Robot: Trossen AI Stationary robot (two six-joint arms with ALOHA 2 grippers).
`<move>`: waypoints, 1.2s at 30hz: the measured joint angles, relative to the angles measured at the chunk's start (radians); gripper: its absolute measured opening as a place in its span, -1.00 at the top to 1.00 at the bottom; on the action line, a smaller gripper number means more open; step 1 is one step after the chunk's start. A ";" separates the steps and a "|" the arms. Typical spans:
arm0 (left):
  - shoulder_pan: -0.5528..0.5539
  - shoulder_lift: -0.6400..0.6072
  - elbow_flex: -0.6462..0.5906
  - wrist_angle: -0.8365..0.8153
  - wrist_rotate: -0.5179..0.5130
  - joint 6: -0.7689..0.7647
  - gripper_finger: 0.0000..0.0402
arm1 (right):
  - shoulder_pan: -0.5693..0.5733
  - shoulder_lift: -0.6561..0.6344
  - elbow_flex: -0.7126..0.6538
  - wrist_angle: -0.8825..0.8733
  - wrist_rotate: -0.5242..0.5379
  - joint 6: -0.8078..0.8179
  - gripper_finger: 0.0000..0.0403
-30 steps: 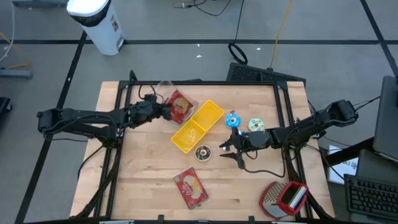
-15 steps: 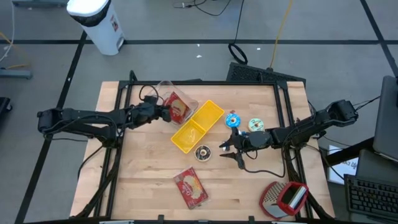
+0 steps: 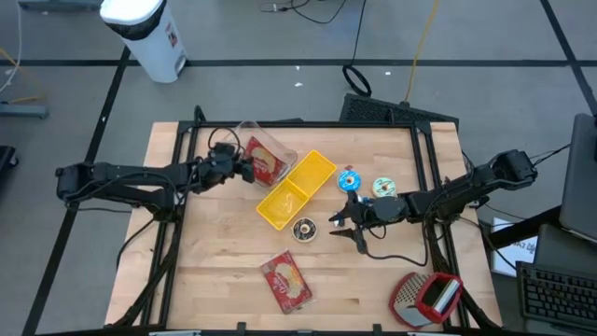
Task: Pick & Place Food Item
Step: Put the right red popcorn bag into the transparent bin, then put the red popcorn bag into the transparent bin
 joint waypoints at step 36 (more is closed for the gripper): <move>-0.150 -0.190 0.002 0.095 0.597 0.100 -0.35 | 0.000 0.000 0.000 0.001 0.000 -0.008 0.17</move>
